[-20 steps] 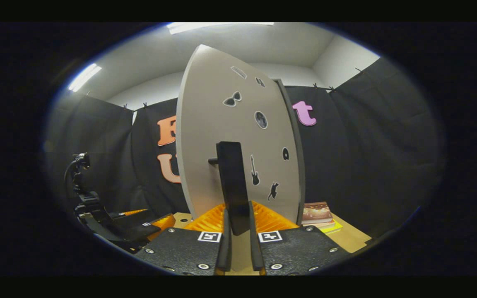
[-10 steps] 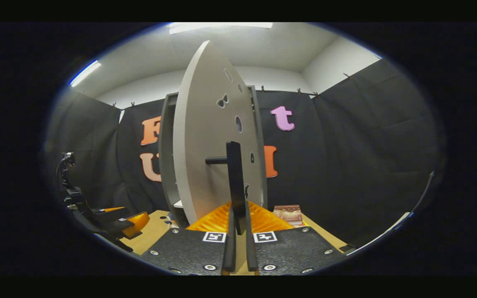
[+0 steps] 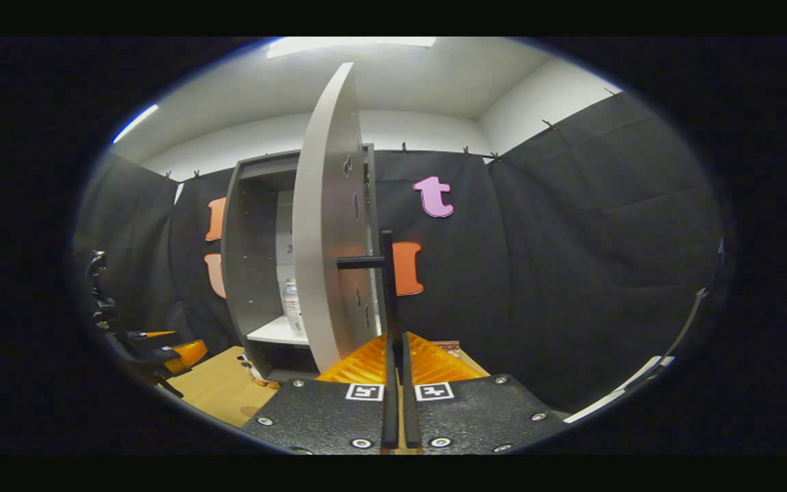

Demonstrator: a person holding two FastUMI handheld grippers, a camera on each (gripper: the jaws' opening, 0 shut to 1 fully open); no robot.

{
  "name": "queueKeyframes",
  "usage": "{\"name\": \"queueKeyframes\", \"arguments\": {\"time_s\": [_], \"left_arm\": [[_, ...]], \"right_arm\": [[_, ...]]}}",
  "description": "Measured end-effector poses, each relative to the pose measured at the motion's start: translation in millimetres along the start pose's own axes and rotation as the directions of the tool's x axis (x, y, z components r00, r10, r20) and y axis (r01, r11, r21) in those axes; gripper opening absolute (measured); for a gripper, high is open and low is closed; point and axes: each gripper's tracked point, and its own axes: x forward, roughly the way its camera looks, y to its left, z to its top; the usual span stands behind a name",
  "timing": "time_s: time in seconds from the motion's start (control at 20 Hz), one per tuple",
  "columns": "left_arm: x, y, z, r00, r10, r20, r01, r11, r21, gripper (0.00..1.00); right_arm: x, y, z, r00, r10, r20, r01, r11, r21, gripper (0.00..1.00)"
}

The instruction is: Open the cabinet door with the right hand, grasp the bottle in the cabinet with the left hand and place it on the coaster, then close the cabinet door with the right hand.

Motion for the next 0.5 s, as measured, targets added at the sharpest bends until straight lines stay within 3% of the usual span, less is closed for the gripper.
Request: {"name": "queueKeyframes", "arguments": {"time_s": [0.1,0.25,0.3,0.35,0.5], "left_arm": [[1.0,-5.5,3.4,1.000,-0.010,0.004,0.010,1.000,0.003,0.94],[3.7,-7.8,7.4,1.000,-0.014,0.010,0.014,1.000,-0.007,0.95],[5.5,-8.2,7.5,1.000,-0.015,0.010,0.015,1.000,-0.011,0.96],[6.8,-9.0,5.7,1.000,-0.016,0.006,0.016,1.000,-0.013,0.96],[7.8,-10.3,0.9,1.000,-0.025,-0.005,0.025,0.999,-0.026,0.96]], "right_arm": [[-1.0,-0.4,-1.5,1.000,0.013,-0.007,-0.013,1.000,0.003,0.00],[0.0,-1.0,-2.5,0.999,0.030,-0.014,-0.030,1.000,0.004,0.08],[-0.8,-2.2,-2.1,0.999,0.029,-0.015,-0.029,1.000,0.002,0.00],[-1.7,-5.2,-1.8,1.000,0.020,-0.013,-0.020,1.000,-0.008,0.09],[-4.4,-8.0,-2.3,1.000,-0.009,-0.013,0.009,1.000,-0.010,0.11]]}}
